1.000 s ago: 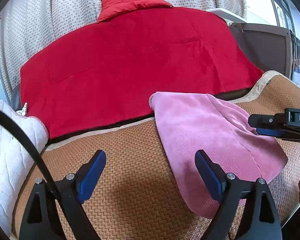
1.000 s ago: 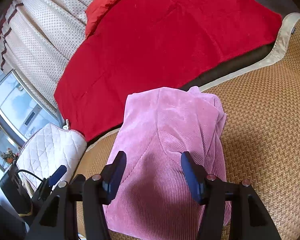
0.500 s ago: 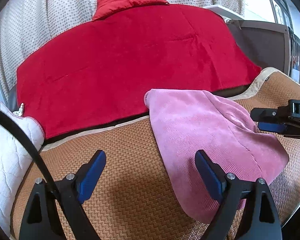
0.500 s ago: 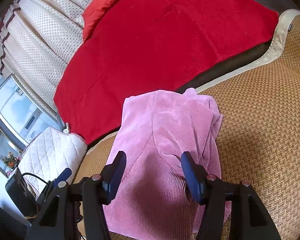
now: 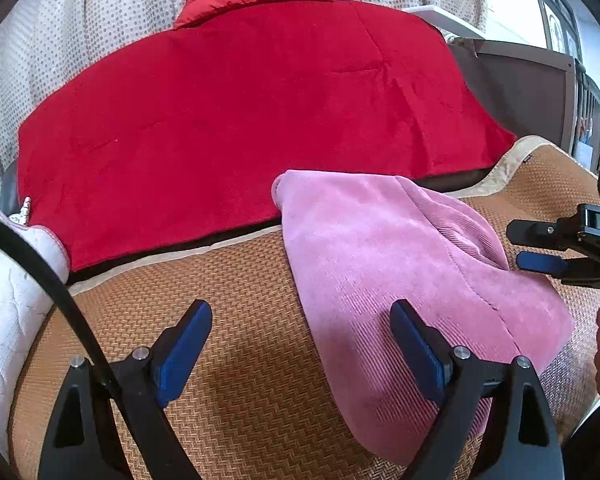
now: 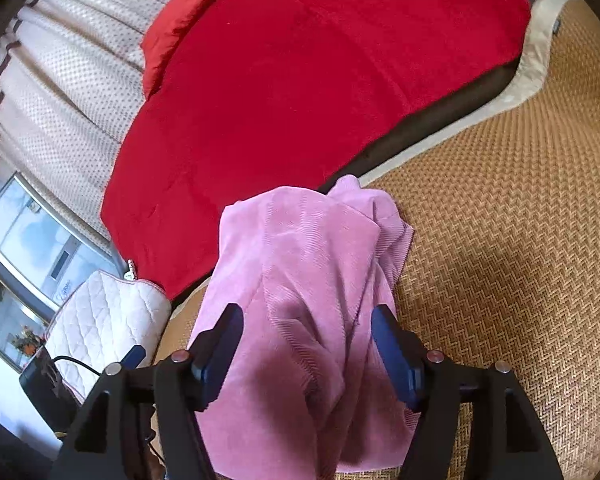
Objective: Fold large clothes
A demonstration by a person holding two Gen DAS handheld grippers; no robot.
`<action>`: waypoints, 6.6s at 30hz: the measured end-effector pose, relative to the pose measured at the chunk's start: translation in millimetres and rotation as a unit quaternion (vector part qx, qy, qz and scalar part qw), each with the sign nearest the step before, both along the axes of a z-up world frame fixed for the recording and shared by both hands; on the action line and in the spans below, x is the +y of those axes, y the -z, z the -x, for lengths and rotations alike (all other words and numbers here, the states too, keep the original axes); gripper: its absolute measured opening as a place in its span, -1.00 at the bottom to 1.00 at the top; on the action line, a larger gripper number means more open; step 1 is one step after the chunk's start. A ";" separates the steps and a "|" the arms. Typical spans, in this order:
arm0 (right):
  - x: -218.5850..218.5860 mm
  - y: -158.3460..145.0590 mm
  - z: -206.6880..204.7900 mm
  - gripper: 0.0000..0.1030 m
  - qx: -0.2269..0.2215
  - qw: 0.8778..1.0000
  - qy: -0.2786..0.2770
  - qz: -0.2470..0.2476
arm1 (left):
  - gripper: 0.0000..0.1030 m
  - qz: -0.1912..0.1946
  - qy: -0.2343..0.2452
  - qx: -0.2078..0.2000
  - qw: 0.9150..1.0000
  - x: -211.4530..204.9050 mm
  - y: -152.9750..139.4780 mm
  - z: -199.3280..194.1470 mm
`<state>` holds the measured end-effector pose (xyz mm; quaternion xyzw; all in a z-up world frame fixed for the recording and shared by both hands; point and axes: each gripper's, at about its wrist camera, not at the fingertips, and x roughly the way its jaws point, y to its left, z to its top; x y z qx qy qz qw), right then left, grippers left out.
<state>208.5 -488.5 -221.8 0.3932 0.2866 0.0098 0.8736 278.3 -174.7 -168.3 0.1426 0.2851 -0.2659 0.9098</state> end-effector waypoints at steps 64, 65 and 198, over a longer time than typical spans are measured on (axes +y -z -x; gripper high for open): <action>134.7 -2.5 -66.7 0.16 0.004 0.991 -0.127 0.038 | 0.08 0.119 0.042 0.196 0.972 85.1 -10.5 -35.1; 134.7 6.1 -71.2 0.17 0.027 0.991 -0.124 0.034 | 0.09 0.089 0.027 0.213 0.973 81.8 7.8 -40.0; 286.8 -237.7 198.1 0.42 -0.070 0.934 0.008 0.350 | 0.99 0.061 -0.235 -0.142 0.960 205.0 -214.2 221.4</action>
